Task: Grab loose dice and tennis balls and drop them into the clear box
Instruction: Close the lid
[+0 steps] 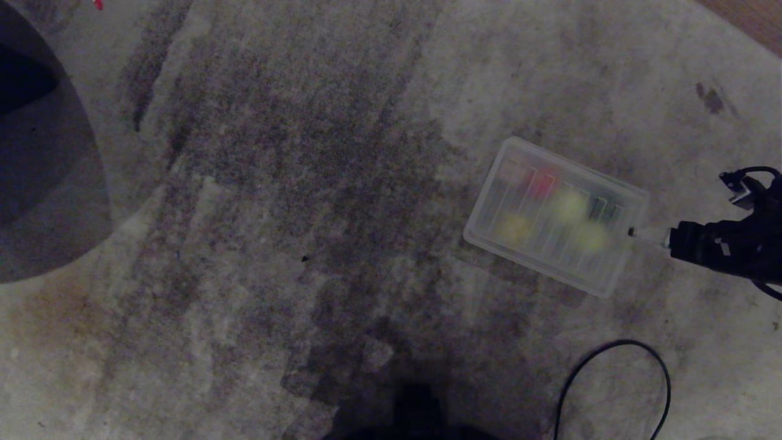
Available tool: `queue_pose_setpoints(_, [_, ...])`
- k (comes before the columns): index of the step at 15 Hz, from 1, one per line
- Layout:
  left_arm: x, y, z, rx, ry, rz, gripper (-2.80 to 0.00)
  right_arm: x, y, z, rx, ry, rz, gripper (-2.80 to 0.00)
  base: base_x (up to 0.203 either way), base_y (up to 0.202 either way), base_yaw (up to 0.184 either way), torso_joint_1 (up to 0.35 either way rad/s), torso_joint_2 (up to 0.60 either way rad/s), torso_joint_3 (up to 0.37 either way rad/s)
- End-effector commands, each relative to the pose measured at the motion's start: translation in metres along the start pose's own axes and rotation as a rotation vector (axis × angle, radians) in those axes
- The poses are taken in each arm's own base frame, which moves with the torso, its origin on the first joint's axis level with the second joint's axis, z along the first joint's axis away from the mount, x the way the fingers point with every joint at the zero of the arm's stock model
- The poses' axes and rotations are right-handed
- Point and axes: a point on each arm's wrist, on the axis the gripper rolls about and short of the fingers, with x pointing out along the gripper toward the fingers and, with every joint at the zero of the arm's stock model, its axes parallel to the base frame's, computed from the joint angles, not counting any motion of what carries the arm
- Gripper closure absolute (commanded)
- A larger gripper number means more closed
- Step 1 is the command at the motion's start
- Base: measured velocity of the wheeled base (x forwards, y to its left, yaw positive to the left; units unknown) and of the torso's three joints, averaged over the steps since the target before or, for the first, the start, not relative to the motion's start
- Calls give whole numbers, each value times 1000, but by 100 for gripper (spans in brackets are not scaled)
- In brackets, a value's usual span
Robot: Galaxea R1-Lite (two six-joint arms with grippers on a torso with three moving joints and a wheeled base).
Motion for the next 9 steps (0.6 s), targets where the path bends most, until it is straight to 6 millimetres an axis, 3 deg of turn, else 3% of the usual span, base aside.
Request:
queue_pose_setpoints(1, [0,0,0,-1,3,1,0,-16,7,6,-3,-6,2,-280,0,0,0,0,0,0])
queue_pose_setpoints(5, [0,0,0,-1,3,1,0,-23,15,7,-5,-9,33,-280,0,0,0,0,0,0])
queue_pose_setpoints(8, [0,0,0,-1,3,1,0,-24,16,8,102,-8,61,-280,0,0,0,0,0,0])
queue_pose_setpoints(9, [0,0,0,-1,3,1,0,-23,16,8,108,-6,73,0,0,0,0,0,0,0])
